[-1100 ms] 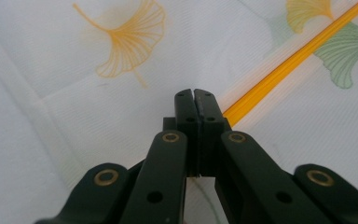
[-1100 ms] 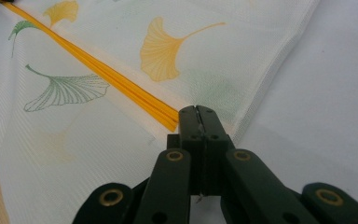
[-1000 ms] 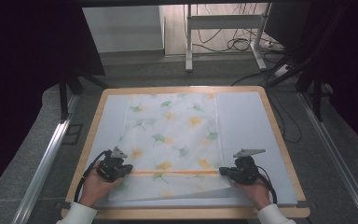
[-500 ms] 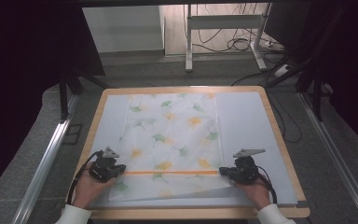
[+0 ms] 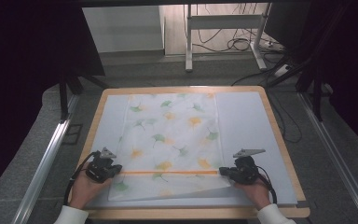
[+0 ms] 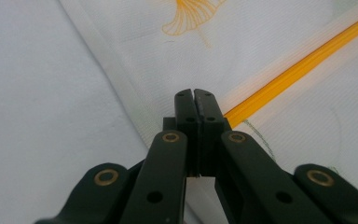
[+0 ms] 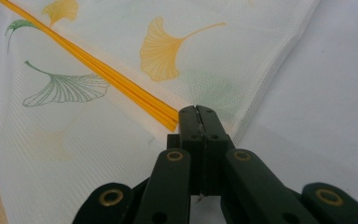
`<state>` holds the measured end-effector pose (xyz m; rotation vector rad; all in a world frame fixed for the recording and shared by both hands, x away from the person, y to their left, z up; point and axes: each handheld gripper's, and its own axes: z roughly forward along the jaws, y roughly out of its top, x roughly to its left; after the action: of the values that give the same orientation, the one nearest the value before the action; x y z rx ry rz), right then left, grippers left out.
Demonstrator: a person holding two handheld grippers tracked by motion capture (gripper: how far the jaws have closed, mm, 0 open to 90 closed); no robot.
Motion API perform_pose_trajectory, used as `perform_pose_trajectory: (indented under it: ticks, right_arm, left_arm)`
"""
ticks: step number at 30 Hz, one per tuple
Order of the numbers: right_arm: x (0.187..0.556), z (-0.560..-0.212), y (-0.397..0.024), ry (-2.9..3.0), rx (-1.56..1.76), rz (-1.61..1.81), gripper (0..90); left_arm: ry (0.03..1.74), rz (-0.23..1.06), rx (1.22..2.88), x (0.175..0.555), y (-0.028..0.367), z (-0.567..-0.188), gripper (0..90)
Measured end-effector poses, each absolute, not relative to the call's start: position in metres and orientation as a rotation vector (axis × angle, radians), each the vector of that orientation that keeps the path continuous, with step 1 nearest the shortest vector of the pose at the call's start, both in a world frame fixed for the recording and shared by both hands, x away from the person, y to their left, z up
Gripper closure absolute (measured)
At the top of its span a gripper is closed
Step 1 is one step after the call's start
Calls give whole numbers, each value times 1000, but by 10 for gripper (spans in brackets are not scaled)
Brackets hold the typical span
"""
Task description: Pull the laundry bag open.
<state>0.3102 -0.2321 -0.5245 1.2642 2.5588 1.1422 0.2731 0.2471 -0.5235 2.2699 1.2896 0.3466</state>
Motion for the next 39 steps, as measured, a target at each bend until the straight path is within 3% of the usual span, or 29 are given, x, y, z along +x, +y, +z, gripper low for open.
perform_pose_trajectory:
  ticks: [27, 37, 39]
  right_arm:
    - [310, -525, -233, 2557, 1268, 1150, 896]
    - [306, -520, -234, 2530, 1226, 1171, 894]
    - [304, -518, -237, 2511, 1214, 1206, 892]
  left_arm:
    - [1300, 306, 2178, 271, 257, -527, 899]
    - [1204, 398, 2059, 264, 254, -515, 776]
    - [1211, 416, 2041, 264, 256, -514, 716]
